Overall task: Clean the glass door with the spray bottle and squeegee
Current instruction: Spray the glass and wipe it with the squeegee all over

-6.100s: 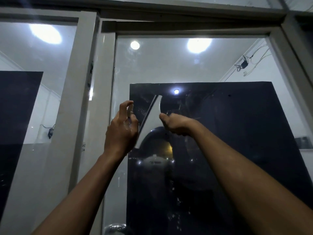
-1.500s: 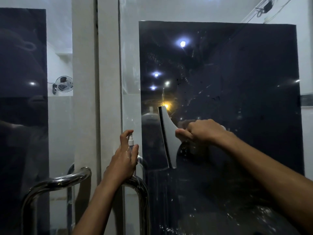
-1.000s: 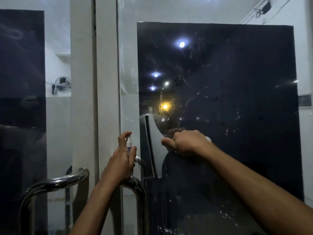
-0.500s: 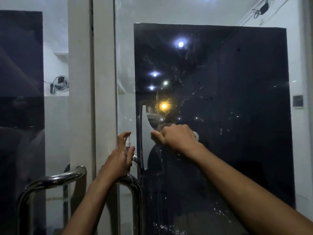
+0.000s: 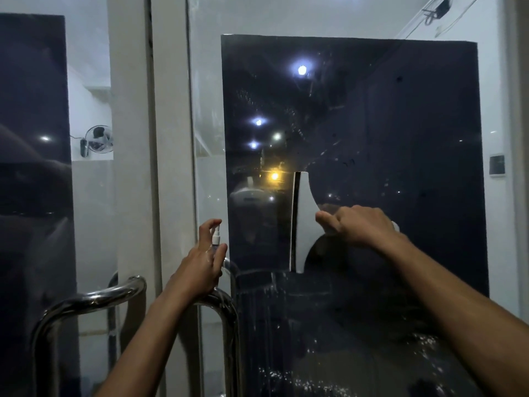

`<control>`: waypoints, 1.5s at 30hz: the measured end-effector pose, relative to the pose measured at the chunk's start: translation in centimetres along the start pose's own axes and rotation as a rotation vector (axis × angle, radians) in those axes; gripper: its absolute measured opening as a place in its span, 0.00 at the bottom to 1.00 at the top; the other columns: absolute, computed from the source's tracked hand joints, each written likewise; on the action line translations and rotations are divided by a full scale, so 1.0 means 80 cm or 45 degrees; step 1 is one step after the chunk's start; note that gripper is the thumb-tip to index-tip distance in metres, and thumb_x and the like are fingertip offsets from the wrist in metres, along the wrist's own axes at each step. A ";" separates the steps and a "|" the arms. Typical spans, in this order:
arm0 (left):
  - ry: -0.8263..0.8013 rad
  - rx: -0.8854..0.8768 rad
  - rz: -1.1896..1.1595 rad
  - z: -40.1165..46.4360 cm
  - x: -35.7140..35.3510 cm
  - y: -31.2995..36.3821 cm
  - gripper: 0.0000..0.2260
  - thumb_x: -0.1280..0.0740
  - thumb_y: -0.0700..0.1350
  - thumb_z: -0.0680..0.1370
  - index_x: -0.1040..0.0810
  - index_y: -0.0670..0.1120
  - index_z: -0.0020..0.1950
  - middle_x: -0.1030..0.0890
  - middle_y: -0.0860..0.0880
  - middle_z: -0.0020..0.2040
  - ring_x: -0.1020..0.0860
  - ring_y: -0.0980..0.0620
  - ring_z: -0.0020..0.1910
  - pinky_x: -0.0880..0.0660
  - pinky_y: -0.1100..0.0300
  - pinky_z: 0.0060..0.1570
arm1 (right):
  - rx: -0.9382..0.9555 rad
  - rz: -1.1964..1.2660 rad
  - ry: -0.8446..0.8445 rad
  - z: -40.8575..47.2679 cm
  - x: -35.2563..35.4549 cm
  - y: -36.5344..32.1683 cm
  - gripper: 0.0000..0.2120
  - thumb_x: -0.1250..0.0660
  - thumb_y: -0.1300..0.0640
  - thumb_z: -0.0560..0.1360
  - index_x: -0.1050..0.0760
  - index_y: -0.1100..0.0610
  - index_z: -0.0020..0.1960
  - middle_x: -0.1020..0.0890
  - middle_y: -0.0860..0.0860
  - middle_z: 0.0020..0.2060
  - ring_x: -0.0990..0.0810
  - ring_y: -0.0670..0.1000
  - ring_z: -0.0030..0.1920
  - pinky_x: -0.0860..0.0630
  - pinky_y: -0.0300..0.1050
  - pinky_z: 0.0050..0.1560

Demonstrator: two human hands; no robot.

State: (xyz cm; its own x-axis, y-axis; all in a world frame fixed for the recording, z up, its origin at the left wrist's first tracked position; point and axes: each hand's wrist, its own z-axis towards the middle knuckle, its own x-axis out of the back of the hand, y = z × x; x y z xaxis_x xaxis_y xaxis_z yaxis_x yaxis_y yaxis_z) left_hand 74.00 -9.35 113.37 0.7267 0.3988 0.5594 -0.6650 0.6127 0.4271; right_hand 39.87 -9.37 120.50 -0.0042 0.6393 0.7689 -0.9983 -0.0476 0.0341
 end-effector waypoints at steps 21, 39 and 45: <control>-0.135 -0.051 -0.123 0.017 0.006 -0.009 0.19 0.43 0.50 0.86 0.49 0.69 0.67 0.22 0.48 0.35 0.17 0.53 0.33 0.23 0.61 0.33 | -0.076 -0.005 -0.046 0.050 0.050 -0.002 0.34 0.60 0.27 0.78 0.23 0.42 0.63 0.18 0.54 0.60 0.21 0.58 0.56 0.33 0.53 0.48; -0.058 -0.074 -0.155 0.014 0.007 -0.003 0.21 0.42 0.49 0.85 0.49 0.68 0.69 0.20 0.46 0.37 0.17 0.49 0.37 0.18 0.53 0.40 | 0.278 0.073 0.149 0.113 0.081 -0.169 0.32 0.56 0.30 0.81 0.21 0.51 0.49 0.18 0.53 0.44 0.22 0.55 0.43 0.33 0.52 0.45; -0.074 -0.045 -0.117 0.014 0.007 -0.003 0.20 0.42 0.49 0.85 0.49 0.64 0.70 0.21 0.46 0.36 0.17 0.49 0.35 0.18 0.52 0.40 | 0.043 0.090 -0.043 0.109 0.068 -0.082 0.37 0.58 0.23 0.74 0.22 0.47 0.53 0.20 0.55 0.61 0.22 0.60 0.61 0.28 0.55 0.54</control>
State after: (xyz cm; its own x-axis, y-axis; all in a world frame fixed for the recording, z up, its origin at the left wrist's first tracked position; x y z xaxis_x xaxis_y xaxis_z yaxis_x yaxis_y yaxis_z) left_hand 74.35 -10.00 114.38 0.7724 0.3001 0.5598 -0.5887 0.6691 0.4536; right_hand 46.91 -12.23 130.04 -0.0723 0.6073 0.7911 -0.9930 -0.1178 -0.0003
